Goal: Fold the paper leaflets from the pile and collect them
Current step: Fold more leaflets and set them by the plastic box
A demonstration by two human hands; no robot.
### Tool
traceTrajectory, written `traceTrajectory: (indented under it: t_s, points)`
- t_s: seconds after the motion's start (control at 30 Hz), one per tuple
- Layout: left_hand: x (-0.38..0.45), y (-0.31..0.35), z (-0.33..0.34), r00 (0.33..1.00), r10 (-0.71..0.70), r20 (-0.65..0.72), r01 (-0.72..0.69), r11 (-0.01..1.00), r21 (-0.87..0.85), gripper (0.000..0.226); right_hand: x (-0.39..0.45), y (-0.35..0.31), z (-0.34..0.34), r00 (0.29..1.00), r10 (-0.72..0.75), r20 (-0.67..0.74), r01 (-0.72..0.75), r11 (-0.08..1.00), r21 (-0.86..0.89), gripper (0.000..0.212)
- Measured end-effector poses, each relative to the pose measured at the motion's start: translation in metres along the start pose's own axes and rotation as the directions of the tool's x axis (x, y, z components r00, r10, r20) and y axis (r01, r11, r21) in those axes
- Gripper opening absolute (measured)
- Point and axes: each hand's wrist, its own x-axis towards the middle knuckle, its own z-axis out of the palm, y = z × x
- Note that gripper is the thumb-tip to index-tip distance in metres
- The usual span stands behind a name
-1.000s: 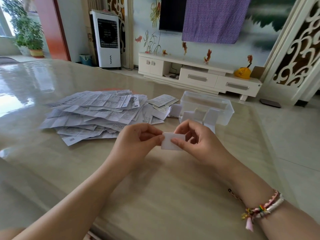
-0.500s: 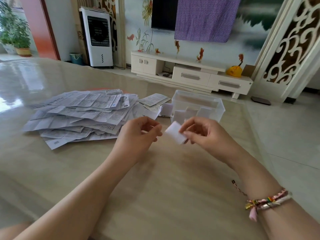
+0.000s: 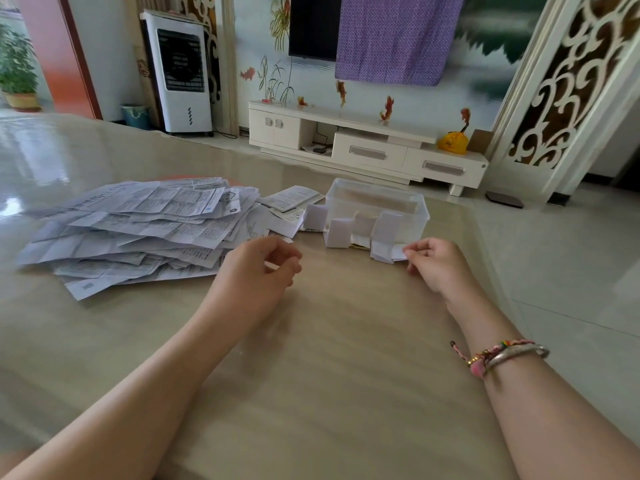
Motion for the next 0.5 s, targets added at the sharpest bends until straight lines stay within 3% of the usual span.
traceTrajectory:
  t_s: [0.17, 0.33, 0.5]
  points:
    - [-0.003, 0.0, -0.002, 1.0, -0.011, 0.006, 0.011, 1.0, 0.001, 0.012, -0.006, -0.002, -0.001, 0.996, -0.056, -0.069, 0.049, 0.994, -0.099, 0.006]
    - [-0.006, 0.0, -0.01, 1.0, -0.013, -0.012, 0.013, 1.0, -0.013, 0.013, -0.035, -0.018, -0.003, 0.937, -0.318, -0.143, 0.306, 0.947, -0.102, 0.008]
    - [-0.009, 0.0, -0.029, 0.999, 0.0, -0.053, -0.001, 1.0, -0.02, 0.012, -0.06, -0.045, 0.02, 0.874, -0.486, 0.011, 0.486, 0.871, -0.07, 0.018]
